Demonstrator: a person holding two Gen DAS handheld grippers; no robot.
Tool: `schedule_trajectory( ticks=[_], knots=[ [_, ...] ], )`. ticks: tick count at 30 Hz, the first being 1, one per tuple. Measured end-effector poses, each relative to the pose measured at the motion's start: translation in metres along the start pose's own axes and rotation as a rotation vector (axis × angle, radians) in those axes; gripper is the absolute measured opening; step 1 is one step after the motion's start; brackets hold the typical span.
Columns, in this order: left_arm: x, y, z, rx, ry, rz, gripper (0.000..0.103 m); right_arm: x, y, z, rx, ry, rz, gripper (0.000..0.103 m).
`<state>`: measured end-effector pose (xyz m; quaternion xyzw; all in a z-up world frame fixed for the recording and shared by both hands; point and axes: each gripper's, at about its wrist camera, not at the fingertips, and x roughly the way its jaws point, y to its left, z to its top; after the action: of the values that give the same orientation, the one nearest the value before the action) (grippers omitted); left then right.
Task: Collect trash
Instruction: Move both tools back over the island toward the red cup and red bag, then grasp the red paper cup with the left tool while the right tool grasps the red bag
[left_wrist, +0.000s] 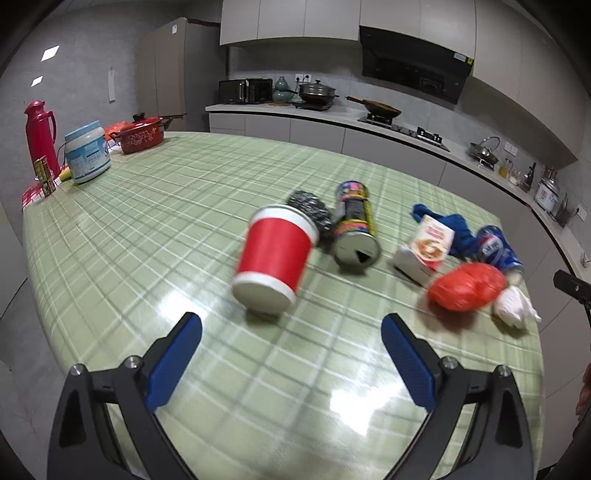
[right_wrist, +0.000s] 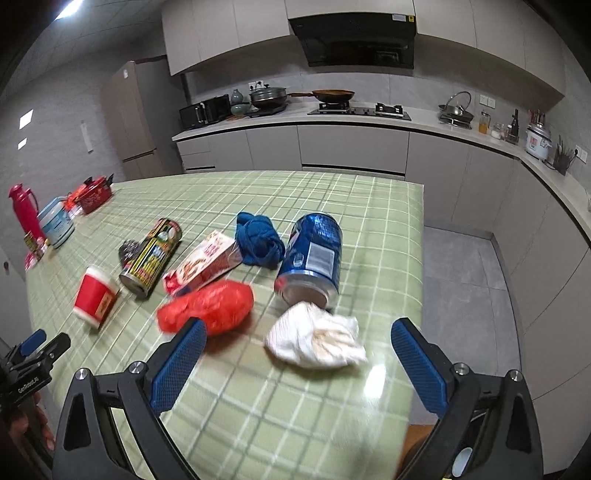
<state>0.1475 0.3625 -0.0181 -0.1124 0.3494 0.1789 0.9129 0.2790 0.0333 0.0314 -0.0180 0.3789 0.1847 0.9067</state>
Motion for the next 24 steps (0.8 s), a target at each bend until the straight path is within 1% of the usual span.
schedule_trajectory(
  ticks=[5, 8, 11, 15, 17, 19, 21, 24],
  knots=[
    [0.021, 0.010, 0.015, 0.007, 0.011, 0.002, 0.098, 0.021, 0.006, 0.011, 0.010, 0.014, -0.016, 0.101],
    [0.031, 0.014, 0.019, 0.009, 0.019, 0.002, 0.098, 0.029, 0.016, 0.016, 0.006, 0.015, 0.002, 0.101],
    [0.040, 0.019, 0.022, 0.007, 0.031, -0.005, 0.098, 0.040, 0.025, 0.018, -0.007, 0.025, -0.010, 0.101],
    [0.052, 0.020, 0.024, 0.023, 0.051, -0.006, 0.098, 0.060, 0.023, 0.024, 0.018, 0.056, -0.041, 0.101],
    [0.056, 0.021, 0.026, 0.023, 0.052, -0.010, 0.098, 0.054, 0.028, 0.027, 0.008, 0.026, -0.025, 0.101],
    [0.060, 0.022, 0.028, 0.020, 0.059, -0.013, 0.098, 0.051, 0.046, 0.027, -0.026, 0.014, 0.025, 0.101],
    [0.063, 0.023, 0.028, 0.017, 0.064, -0.020, 0.098, 0.056, 0.063, 0.024, -0.053, 0.029, 0.064, 0.101],
    [0.066, 0.023, 0.027, 0.018, 0.075, -0.028, 0.098, 0.071, 0.082, 0.013, -0.071, 0.070, 0.091, 0.100]
  ],
)
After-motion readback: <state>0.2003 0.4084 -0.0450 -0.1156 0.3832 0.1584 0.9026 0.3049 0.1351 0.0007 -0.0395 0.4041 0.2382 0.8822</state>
